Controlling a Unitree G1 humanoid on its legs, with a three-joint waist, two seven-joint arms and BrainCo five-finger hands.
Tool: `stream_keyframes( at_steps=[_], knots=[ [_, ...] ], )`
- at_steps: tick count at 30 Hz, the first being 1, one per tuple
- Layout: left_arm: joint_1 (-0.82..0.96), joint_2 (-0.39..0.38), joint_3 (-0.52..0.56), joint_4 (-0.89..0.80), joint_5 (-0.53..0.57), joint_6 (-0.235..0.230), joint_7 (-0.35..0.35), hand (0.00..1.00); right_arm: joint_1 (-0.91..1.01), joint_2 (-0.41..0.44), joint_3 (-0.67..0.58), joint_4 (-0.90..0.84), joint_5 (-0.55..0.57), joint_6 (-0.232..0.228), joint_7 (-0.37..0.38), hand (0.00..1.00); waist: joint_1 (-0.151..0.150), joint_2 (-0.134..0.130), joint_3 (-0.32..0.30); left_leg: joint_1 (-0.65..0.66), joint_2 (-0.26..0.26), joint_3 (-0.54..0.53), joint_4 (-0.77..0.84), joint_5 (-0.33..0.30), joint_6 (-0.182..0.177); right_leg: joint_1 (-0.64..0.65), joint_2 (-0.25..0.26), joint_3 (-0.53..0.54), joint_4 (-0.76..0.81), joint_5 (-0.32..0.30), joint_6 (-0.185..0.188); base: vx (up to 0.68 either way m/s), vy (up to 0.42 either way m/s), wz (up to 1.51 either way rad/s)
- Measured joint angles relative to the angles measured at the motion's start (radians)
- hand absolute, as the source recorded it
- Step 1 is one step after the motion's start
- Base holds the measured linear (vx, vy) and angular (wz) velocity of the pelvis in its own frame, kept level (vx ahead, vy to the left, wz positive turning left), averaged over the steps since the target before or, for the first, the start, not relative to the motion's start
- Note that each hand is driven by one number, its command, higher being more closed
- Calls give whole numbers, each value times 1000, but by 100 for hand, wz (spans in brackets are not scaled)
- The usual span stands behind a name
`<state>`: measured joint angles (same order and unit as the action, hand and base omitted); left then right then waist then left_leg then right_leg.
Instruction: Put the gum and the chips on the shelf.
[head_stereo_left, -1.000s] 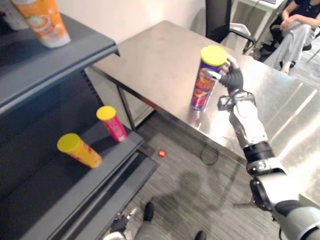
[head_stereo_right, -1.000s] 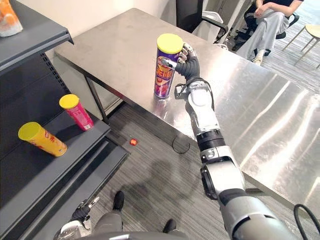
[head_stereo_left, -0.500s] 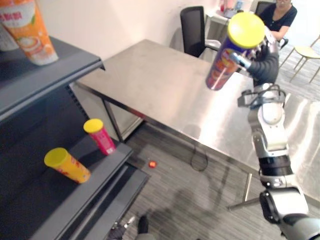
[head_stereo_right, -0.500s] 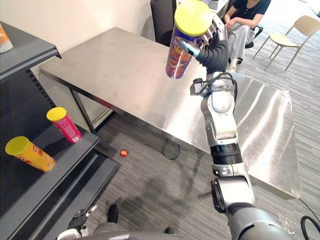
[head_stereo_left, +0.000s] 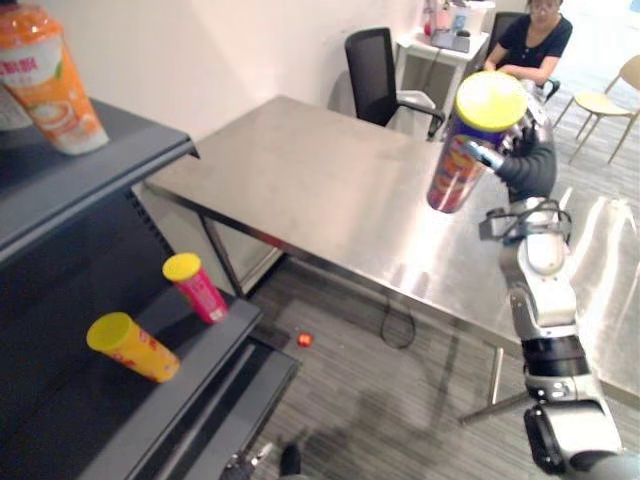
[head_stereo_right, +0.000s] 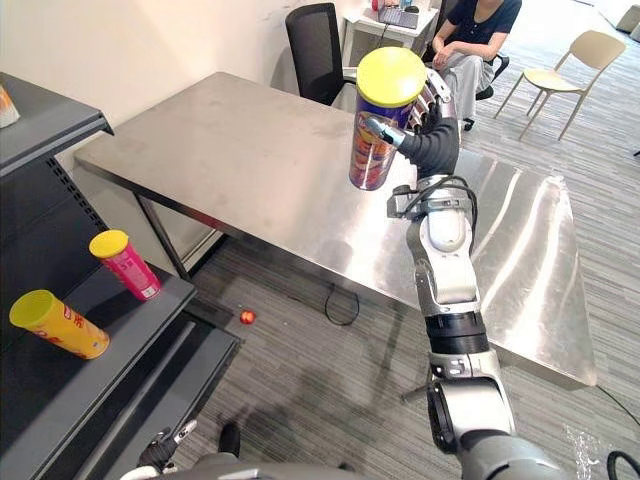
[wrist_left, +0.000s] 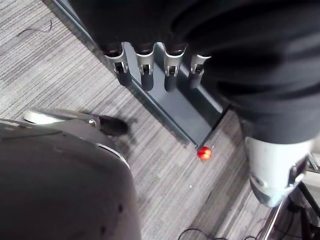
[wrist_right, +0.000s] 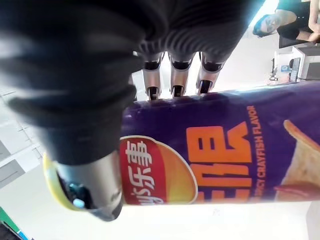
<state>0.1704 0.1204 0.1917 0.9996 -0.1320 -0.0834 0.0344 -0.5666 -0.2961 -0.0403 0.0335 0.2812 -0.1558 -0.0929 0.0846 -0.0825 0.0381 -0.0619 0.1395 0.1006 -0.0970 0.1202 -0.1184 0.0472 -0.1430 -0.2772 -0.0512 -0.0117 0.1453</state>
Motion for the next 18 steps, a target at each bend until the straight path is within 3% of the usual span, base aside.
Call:
stream_keyframes(
  at_steps=[11,18],
  knots=[
    [22,-3,-2,0,28,1,2,0,153,13,11,-110,132,0,73,100,-3,17,-15,14,7,26,-6,-5,-4,-5,1,25,1,0,1,-12,-3,-7],
    [25,-1,-9,21,29,6,1,0,221,39,11,-123,159,0,87,100,-21,17,-27,15,11,29,-4,-6,-5,-6,2,32,0,1,1,2,-1,-2]
  ],
)
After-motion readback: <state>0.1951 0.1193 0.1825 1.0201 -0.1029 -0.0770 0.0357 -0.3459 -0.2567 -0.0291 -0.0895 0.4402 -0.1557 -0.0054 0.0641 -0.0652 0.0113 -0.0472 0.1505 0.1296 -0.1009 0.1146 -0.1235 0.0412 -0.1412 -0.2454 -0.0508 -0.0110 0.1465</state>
